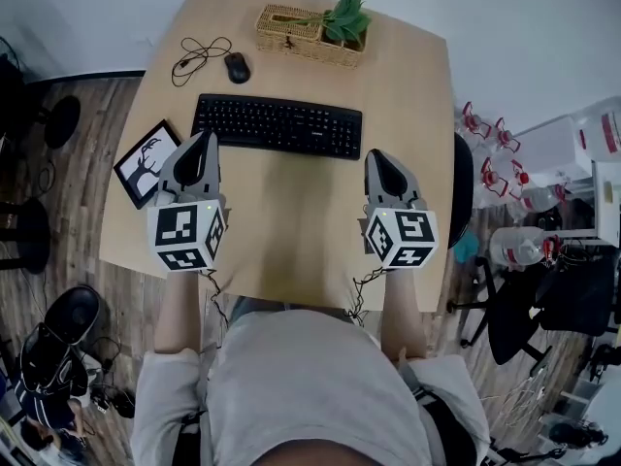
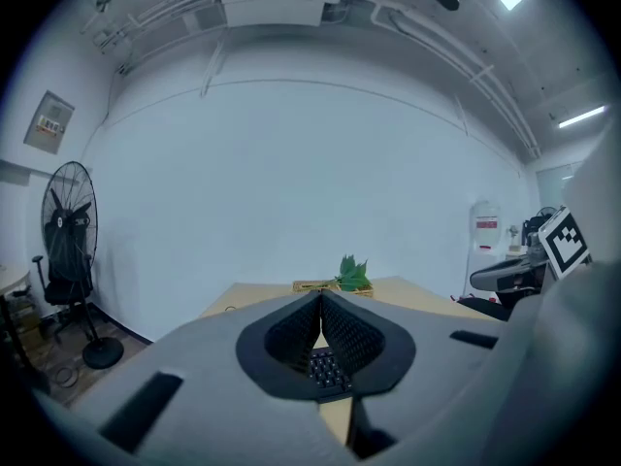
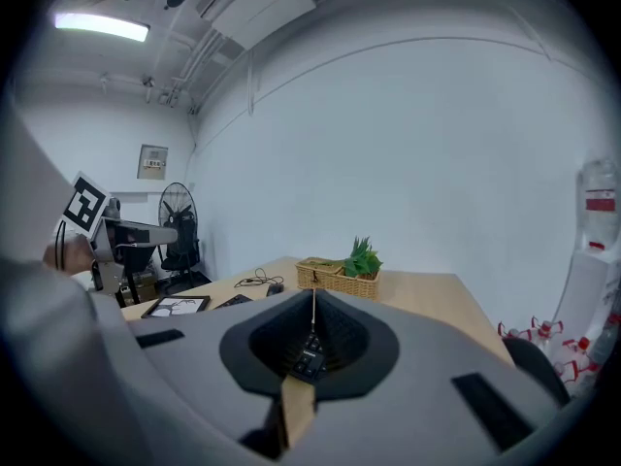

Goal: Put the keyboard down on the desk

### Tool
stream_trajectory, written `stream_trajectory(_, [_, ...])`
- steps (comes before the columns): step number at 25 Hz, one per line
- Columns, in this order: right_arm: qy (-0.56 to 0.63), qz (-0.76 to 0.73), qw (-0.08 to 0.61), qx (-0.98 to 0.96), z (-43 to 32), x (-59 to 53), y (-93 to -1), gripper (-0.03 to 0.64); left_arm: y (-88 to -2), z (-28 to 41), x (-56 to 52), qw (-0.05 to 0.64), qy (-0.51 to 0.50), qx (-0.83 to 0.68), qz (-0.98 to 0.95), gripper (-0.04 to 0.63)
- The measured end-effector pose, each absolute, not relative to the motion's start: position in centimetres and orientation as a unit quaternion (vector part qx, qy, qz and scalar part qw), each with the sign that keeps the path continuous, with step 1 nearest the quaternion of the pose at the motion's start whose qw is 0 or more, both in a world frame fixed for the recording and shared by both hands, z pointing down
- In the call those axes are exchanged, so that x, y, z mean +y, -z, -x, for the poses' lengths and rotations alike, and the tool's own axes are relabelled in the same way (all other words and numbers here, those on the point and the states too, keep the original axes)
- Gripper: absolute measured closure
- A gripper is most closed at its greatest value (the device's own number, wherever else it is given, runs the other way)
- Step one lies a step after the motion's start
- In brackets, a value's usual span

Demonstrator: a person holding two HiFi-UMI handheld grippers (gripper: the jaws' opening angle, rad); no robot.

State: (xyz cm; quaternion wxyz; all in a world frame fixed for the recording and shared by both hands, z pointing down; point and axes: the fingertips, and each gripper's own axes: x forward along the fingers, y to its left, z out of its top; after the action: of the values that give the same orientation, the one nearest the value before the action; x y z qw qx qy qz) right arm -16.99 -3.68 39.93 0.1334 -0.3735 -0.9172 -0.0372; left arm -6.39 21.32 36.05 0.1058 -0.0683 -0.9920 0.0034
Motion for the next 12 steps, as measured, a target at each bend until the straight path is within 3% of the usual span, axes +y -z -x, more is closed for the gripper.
stream_trajectory(12, [0.027,0.394,0.065,-0.916,11.9,-6.1,-34.1,0.602,-31.0,1.7,16.8,0.054,-0.019,-0.996,0.065,0.584])
